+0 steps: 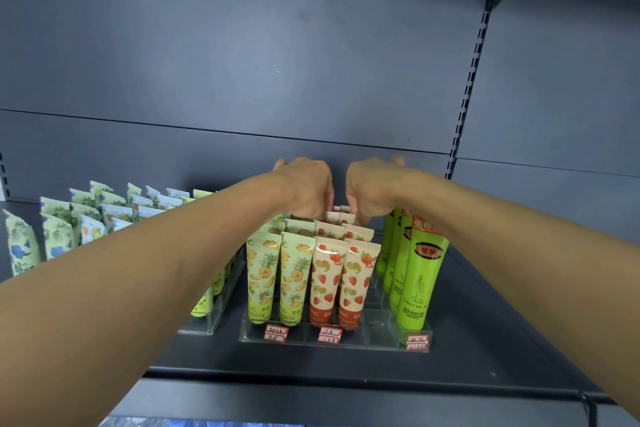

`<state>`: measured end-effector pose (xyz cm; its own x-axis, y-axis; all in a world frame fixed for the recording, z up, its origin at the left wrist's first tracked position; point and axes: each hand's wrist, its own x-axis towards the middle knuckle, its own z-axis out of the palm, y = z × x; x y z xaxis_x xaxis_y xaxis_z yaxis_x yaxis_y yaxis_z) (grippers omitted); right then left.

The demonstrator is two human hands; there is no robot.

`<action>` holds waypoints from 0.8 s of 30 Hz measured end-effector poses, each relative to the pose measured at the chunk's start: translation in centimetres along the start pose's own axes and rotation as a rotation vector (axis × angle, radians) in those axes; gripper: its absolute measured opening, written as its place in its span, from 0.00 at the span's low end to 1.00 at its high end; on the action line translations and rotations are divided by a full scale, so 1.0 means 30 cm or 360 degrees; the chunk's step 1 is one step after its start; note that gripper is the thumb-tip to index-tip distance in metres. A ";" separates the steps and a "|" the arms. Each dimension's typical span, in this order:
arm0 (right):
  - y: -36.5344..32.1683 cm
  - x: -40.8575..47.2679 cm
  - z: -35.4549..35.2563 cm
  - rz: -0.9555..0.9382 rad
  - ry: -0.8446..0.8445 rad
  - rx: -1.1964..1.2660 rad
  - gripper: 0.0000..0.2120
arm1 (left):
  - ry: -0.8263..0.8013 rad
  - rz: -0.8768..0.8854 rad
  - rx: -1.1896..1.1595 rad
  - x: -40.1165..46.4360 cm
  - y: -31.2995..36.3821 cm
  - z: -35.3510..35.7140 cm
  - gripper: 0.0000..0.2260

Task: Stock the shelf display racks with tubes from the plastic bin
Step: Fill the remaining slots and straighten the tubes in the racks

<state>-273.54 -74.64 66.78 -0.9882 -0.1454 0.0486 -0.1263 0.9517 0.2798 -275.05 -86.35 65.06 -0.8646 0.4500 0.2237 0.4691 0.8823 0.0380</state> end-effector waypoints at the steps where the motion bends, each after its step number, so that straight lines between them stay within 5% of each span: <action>1: 0.000 0.001 0.000 0.0005 0.0000 -0.0002 0.14 | 0.0001 0.0003 0.0000 0.000 0.001 0.000 0.08; 18: 0.004 -0.012 -0.008 0.0007 -0.0008 0.0018 0.17 | -0.0008 0.0007 -0.0053 0.007 -0.003 -0.002 0.06; 24: 0.005 -0.046 -0.050 -0.0004 0.0107 0.0134 0.12 | 0.0068 -0.0041 -0.0383 -0.024 -0.067 -0.063 0.04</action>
<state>-272.08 -74.70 68.19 -0.9801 -0.1630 0.1131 -0.1384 0.9703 0.1984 -275.03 -88.71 66.67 -0.8707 0.4171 0.2605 0.4809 0.8328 0.2742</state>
